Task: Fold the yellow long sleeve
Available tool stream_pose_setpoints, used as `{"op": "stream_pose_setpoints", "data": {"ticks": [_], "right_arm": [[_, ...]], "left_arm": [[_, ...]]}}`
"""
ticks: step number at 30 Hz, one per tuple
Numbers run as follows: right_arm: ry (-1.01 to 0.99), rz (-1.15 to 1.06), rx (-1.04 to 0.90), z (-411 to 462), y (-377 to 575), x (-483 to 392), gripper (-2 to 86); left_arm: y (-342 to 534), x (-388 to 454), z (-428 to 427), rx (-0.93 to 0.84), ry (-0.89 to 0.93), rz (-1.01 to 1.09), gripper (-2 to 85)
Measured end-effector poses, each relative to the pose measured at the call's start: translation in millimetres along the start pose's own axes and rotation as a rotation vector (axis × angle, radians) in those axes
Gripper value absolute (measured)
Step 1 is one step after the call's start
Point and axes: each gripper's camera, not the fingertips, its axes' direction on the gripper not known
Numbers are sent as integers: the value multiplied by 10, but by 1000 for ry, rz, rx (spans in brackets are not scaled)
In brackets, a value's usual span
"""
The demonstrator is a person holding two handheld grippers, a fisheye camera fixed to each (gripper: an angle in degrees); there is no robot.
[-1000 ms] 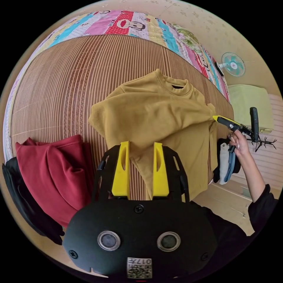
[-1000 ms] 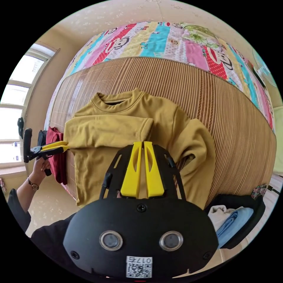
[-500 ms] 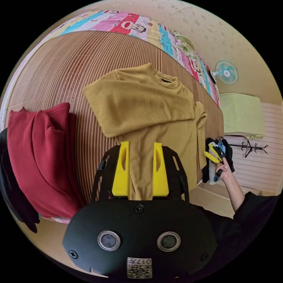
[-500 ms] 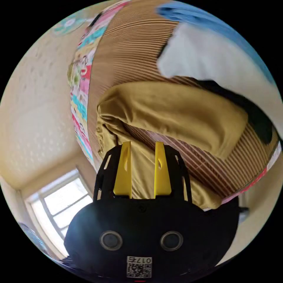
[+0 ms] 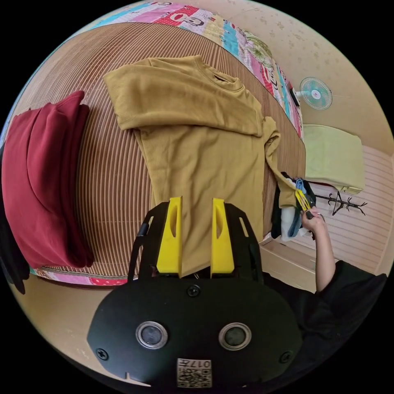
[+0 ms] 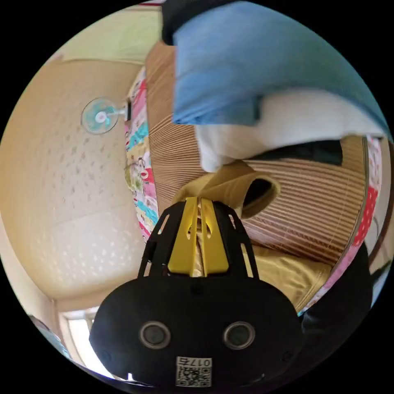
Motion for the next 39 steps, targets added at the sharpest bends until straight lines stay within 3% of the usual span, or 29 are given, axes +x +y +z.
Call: {"op": "stream_pose_setpoints", "data": {"ticks": [4,5,8,10,13,17,20,24,28,34,36,39], "right_arm": [[-12,-641,111,-93,719,-1643,17],[-33,-712,99,-34,886,-1817,18],[-141,-1014,-94,508,1882,-2387,22],[-204,-1191,-324,1052,2780,-2443,26],[-43,-1349,-658,1863,3839,-1971,38],[247,-1299,-971,2318,4291,-898,76],[264,-1164,-944,1770,3938,-349,89],[432,-1106,-837,786,3277,259,101],[618,-1010,-897,186,2780,937,123],[700,-918,-1013,-193,2647,1548,117],[683,-888,-995,-299,2592,1552,84],[495,-833,-1103,-615,2388,1398,38]], "left_arm": [[149,-116,-150,2,31,28,111],[218,-168,-180,0,29,33,111],[437,-367,-249,5,11,27,111],[578,-542,-278,4,5,2,111],[842,-891,-368,18,8,-57,111],[1265,-1405,-554,29,-12,-127,113],[1548,-1703,-704,19,-32,-134,121],[1713,-1936,-769,-32,-17,-73,127],[1660,-2014,-644,-144,-95,41,137],[1477,-2187,-438,-261,-158,47,95],[1452,-2263,-502,-284,-87,47,58],[1525,-2398,-846,-300,71,101,41]]}}
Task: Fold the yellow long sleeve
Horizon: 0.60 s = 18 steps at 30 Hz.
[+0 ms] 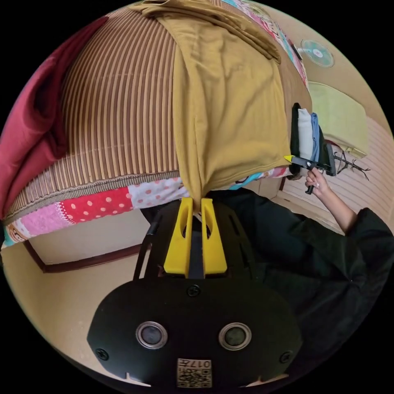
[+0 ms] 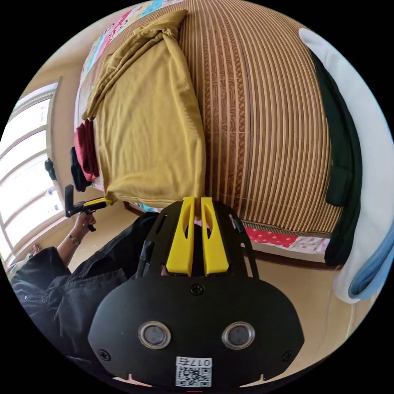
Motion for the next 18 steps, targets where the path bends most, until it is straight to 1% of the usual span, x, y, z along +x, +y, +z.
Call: {"op": "stream_pose_setpoints", "data": {"ticks": [1,2,3,4,5,6,7,8,9,10,11,12,14,15,16,17,18], "right_arm": [[-88,-31,12,-201,162,46,34],[-144,-41,17,-304,255,86,33],[-257,-40,36,-521,471,196,31],[-364,-25,67,-729,715,322,30],[-424,-20,84,-826,845,384,30],[-584,-23,123,-999,1109,500,29],[-794,-25,196,-1147,1369,596,29],[-900,-29,245,-1217,1492,619,29],[-1053,-53,337,-1355,1663,597,29],[-1136,-98,414,-1509,1730,510,29],[-1158,-121,442,-1584,1717,454,30],[-1177,-147,476,-1703,1596,346,31],[-1166,-114,507,-1796,1224,245,33],[-1133,-60,514,-1795,892,225,35],[-1076,13,515,-1757,525,243,38],[-1042,56,518,-1727,347,264,39],[-987,148,531,-1655,11,319,45]], "left_arm": [[132,-65,-188,19,108,21,40],[296,-162,-403,62,264,26,40],[387,-215,-505,89,350,24,39],[582,-315,-677,142,510,18,39],[778,-398,-791,183,645,13,39],[881,-439,-831,208,728,13,39],[1090,-522,-878,285,946,23,39],[1260,-584,-892,369,1162,26,39],[1326,-594,-910,414,1243,32,39],[1415,-585,-997,512,1337,51,40],[1425,-559,-1130,600,1361,66,40],[1390,-546,-1203,632,1358,71,40],[991,-567,-1449,702,1333,59,40],[840,-601,-1492,714,1327,41,41],[508,-709,-1553,733,1305,-29,42],[170,-864,-1581,749,1265,-145,45],[10,-945,-1593,757,1238,-201,52]]}}
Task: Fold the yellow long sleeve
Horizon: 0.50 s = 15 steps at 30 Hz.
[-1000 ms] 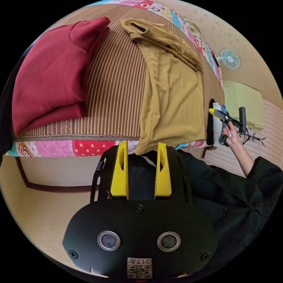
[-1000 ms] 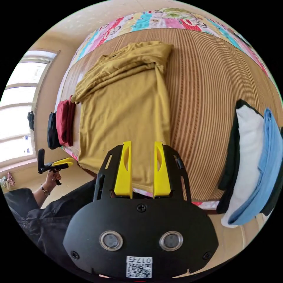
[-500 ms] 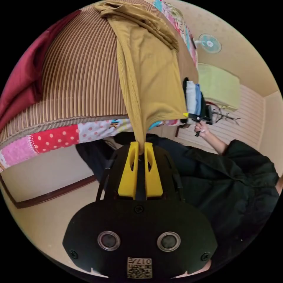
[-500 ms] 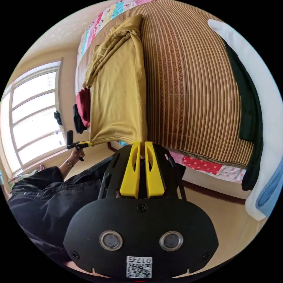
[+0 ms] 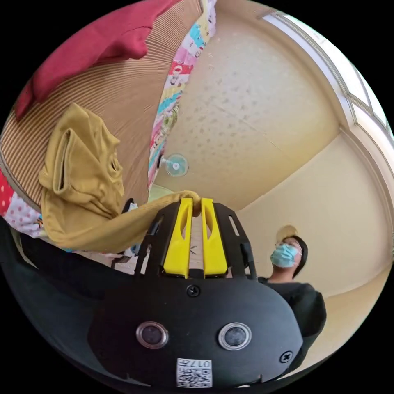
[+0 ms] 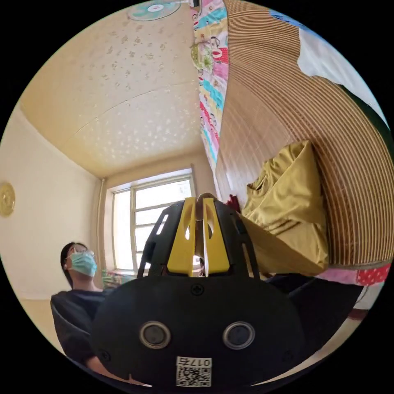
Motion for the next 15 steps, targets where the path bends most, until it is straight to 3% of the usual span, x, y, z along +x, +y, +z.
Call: {"op": "stream_pose_setpoints", "data": {"ticks": [3,6,8,11,13,15], "right_arm": [[167,125,87,252,-453,208,68],[380,139,131,437,-494,77,74],[518,48,47,682,-434,-81,74],[828,-179,-115,1212,-105,-328,71],[1018,-321,-214,1573,216,-331,66],[1069,-349,-268,1709,367,-216,61]], "left_arm": [[-639,-91,55,149,-165,-11,95],[-783,55,103,184,-483,34,125],[-649,-24,306,89,-783,53,135],[-349,-485,593,-50,-1067,26,161],[-222,-873,709,-114,-1107,-13,167],[-166,-1235,773,-140,-1067,-66,167]]}}
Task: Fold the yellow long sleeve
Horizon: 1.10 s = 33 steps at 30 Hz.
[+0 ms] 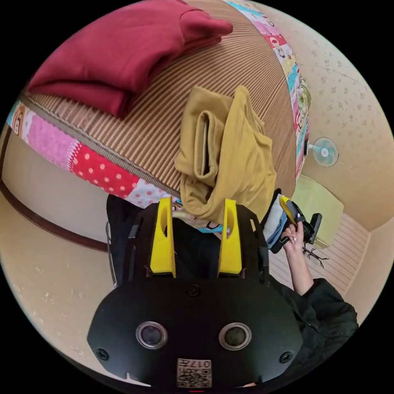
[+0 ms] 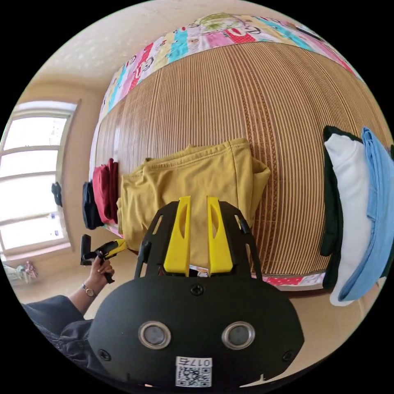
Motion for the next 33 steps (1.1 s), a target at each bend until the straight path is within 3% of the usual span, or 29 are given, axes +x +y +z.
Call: {"op": "stream_pose_setpoints", "data": {"ticks": [3,7,12,16,20,23,25,27,31,33], "right_arm": [[-3,-13,-79,270,86,66,46],[144,3,-130,452,139,448,12],[78,-21,-161,331,86,618,6],[60,-76,-166,57,241,742,7],[-28,-48,-173,-268,463,1126,12],[-78,2,-183,-523,666,1573,22],[-95,61,-206,-716,838,1967,40],[-120,101,-219,-869,976,2248,63],[-241,188,-264,-1129,1279,2840,105],[-329,222,-269,-1199,1380,3039,121]], "left_arm": [[-61,-149,380,-7,51,-57,152],[-89,-208,519,13,86,-21,76],[50,81,325,132,159,83,62],[278,1625,497,143,37,526,62],[910,3252,1597,-49,-195,1061,62],[1481,3747,2737,-240,-332,1305,69],[1717,3803,3213,-308,-361,1347,80],[1771,3736,3342,-263,-315,1295,88],[1153,2943,3161,-94,-164,785,121],[899,2497,3212,-67,-217,605,156]]}}
